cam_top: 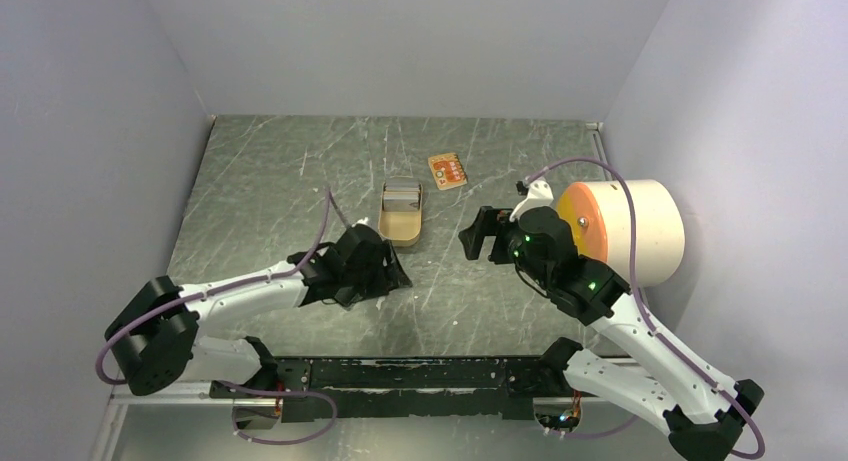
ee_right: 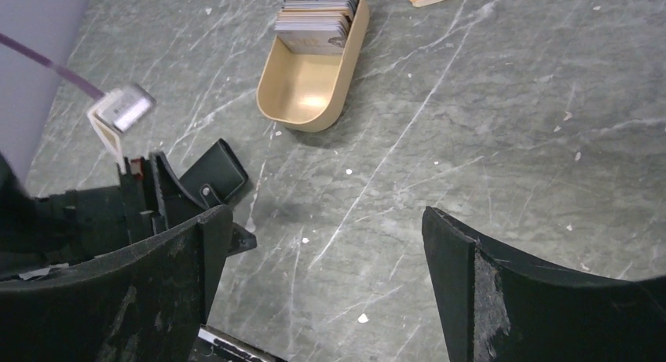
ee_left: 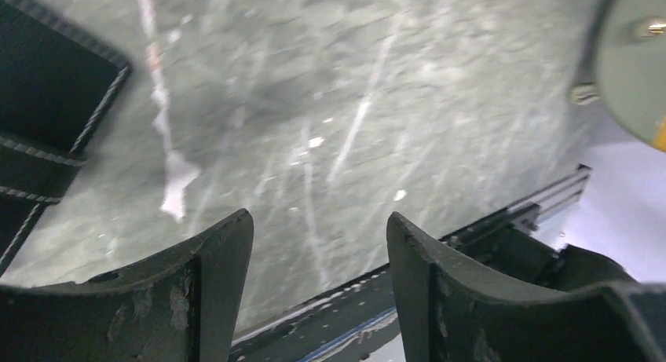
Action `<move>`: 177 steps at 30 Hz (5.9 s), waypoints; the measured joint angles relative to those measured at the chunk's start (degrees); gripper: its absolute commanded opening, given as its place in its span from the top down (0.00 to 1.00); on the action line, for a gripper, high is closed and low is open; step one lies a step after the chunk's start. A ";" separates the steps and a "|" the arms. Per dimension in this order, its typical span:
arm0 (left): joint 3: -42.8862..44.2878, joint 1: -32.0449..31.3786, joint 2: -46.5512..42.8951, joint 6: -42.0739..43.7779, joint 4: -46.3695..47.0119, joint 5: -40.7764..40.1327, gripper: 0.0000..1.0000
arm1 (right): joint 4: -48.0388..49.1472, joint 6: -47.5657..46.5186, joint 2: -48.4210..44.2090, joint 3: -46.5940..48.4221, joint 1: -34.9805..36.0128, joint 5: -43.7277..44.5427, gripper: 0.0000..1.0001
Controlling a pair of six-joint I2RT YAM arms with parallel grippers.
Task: Put the credit cards into the card holder
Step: Move the card holder to the center of the board, then open the card holder at the center of the board.
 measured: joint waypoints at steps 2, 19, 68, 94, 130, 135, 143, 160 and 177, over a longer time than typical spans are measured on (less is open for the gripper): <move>2.43 -0.15 -0.66 2.08 -0.07 -0.22 0.31 | -0.04 0.74 0.07 0.00 0.00 -0.72 0.09; 2.54 20.31 -12.31 18.40 -17.62 -5.51 0.43 | 0.55 6.60 2.34 -0.24 0.00 -6.51 0.10; -7.98 32.94 -30.91 11.96 -11.65 8.22 0.53 | 5.01 26.32 45.40 15.41 21.33 3.15 0.64; -1.55 32.98 -57.94 15.74 -22.80 -10.40 0.46 | 0.48 22.29 69.64 29.77 22.49 10.23 0.82; -13.00 32.98 -25.05 21.27 -0.17 27.52 0.33 | 24.30 16.41 36.65 0.70 21.97 -1.60 1.00; -15.06 32.98 -22.64 21.07 3.72 30.23 0.29 | 24.33 16.35 37.22 0.72 21.46 -2.27 1.00; -18.29 32.96 -18.95 19.30 12.46 35.60 0.24 | 26.08 16.39 37.18 -0.98 19.21 -4.90 1.00; -16.83 32.87 -15.17 21.33 13.57 37.00 0.27 | 30.91 15.32 37.13 -0.87 15.74 -13.42 1.00; -17.53 32.85 -11.72 21.55 16.35 37.33 0.48 | 26.25 14.12 33.22 -9.03 13.68 -9.35 1.00</move>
